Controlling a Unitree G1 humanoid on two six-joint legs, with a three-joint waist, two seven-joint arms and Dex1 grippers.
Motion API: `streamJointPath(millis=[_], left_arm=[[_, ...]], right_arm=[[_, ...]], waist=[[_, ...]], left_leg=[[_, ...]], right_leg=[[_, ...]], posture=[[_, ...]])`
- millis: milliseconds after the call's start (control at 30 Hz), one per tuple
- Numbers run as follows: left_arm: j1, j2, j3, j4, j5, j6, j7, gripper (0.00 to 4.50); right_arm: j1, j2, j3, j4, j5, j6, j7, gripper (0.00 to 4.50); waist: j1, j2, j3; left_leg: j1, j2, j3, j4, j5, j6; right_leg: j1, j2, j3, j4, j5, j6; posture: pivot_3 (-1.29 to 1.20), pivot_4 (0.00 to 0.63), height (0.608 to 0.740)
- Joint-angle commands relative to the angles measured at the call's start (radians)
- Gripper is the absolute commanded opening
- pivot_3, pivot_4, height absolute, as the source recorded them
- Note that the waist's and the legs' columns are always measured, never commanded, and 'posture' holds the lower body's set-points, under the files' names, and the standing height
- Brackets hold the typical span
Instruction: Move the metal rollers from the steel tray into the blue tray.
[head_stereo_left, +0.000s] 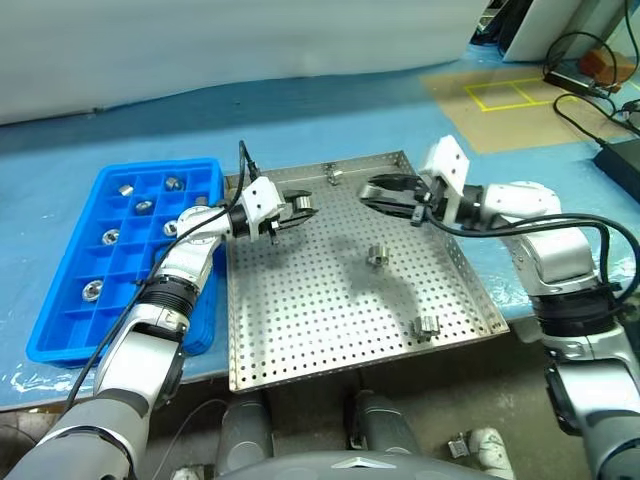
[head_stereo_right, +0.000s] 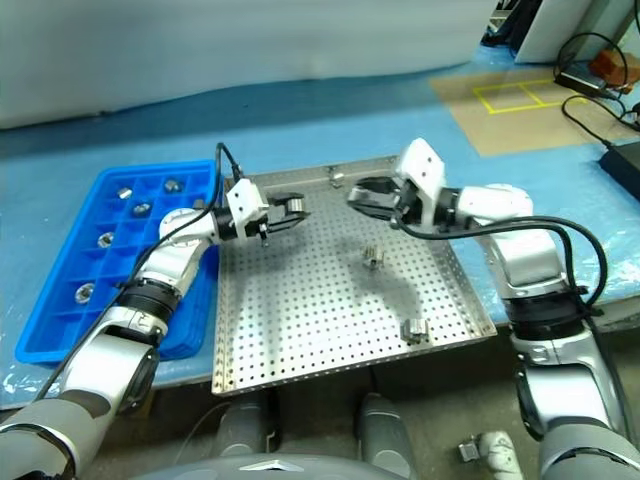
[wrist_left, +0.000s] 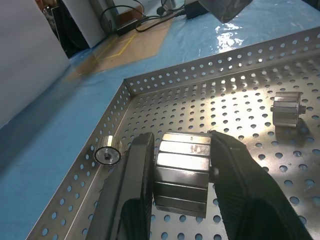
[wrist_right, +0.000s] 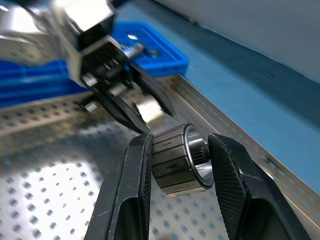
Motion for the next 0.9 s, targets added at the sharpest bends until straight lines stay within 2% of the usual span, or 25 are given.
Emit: streamJointPath(millis=[33, 267, 500, 733, 900], left_arm=[[-0.016, 0.019, 0.048, -0.101, -0.074, 0.072, -0.046, 1.38], [0.109, 0.109, 0.089, -0.395, -0.189, 0.33, -0.11, 1.38], [0.284, 0.22, 0.143, -0.68, -0.258, 0.53, -0.075, 1.38], [0.358, 0.234, 0.171, -0.738, -0.242, 0.567, -0.001, 1.38], [0.383, 0.213, 0.15, -0.774, -0.239, 0.572, 0.027, 1.38]], right_arm=[[0.011, 0.027, 0.072, -0.028, 0.01, 0.04, 0.04, 1.44], [0.021, 0.075, 0.141, 0.038, -0.031, 0.022, 0.064, 1.44], [0.027, 0.124, 0.156, 0.069, -0.028, 0.038, 0.08, 1.44], [0.046, 0.165, 0.208, 0.184, -0.116, -0.033, 0.073, 1.44], [0.072, 0.143, 0.212, 0.276, -0.175, -0.101, 0.087, 1.44]], waist=[[0.008, 0.0, 0.0], [0.01, 0.0, 0.0], [0.008, 0.0, 0.0], [0.014, 0.0, 0.0], [0.014, 0.0, 0.0]], left_leg=[[0.0, 0.0, 0.0, 0.0, 0.0, 0.0], [-0.001, 0.0, 0.0, -0.001, -0.001, -0.002], [-0.001, 0.0, 0.0, -0.006, 0.001, -0.005], [0.0, 0.0, 0.0, -0.006, 0.0, -0.007], [0.0, 0.0, 0.0, -0.005, 0.0, -0.007]], right_leg=[[0.0, 0.0, 0.0, 0.0, 0.0, 0.0], [-0.001, -0.002, -0.001, -0.001, 0.0, 0.0], [-0.003, 0.0, -0.001, 0.0, -0.001, -0.002], [-0.001, 0.0, -0.002, 0.0, -0.002, -0.003], [-0.001, -0.001, -0.002, -0.001, -0.002, -0.002]], posture=[[-0.2, 0.15, 0.74], [-0.14, 0.15, 0.74], [-0.1, 0.15, 0.74], [-0.08, 0.15, 0.74], [-0.08, 0.15, 0.74]])
